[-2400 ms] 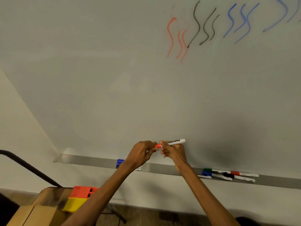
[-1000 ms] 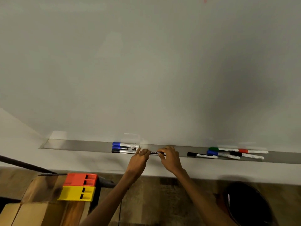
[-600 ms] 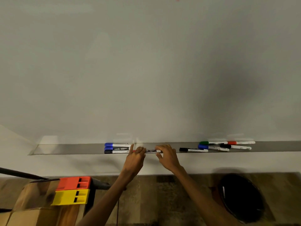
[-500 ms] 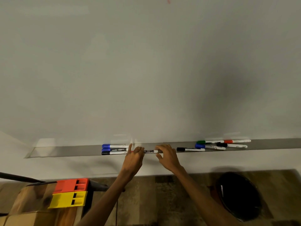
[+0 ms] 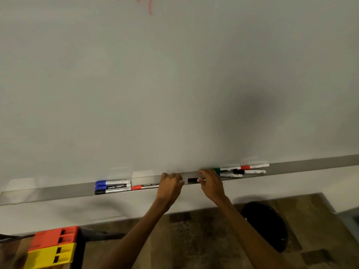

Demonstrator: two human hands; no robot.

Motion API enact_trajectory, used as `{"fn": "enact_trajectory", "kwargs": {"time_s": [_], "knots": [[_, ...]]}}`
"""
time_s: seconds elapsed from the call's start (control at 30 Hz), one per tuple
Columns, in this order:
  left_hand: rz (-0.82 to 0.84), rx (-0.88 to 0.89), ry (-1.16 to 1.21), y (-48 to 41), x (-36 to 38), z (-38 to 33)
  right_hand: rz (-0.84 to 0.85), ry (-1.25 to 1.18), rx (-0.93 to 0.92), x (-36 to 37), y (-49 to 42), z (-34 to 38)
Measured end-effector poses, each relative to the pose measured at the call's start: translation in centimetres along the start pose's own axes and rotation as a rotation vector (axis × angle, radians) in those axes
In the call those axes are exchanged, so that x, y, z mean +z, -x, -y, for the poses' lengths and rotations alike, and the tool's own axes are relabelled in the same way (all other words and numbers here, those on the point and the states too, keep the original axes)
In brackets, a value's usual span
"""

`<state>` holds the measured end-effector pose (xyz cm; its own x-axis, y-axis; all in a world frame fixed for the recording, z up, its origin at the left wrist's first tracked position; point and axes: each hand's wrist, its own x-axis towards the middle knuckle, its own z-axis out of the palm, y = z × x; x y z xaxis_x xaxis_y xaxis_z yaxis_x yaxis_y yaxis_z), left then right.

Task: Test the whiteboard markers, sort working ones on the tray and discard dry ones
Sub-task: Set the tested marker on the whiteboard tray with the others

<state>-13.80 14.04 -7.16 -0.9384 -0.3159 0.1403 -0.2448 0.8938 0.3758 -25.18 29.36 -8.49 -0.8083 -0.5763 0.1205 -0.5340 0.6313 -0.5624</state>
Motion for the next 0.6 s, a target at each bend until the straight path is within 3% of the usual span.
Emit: {"fn": "enact_trajectory", "kwargs": {"time_s": [0.27, 0.6], "knots": [[0.186, 0.005, -0.054, -2.3, 4.3, -3.0, 0.166, 0.175, -0.073, 0.6, -1.3, -2.1], [0.194, -0.062, 0.133, -2.7, 3.5, -2.9, 0.276, 0.164, -0.159, 0.0, -1.3, -1.8]]}}
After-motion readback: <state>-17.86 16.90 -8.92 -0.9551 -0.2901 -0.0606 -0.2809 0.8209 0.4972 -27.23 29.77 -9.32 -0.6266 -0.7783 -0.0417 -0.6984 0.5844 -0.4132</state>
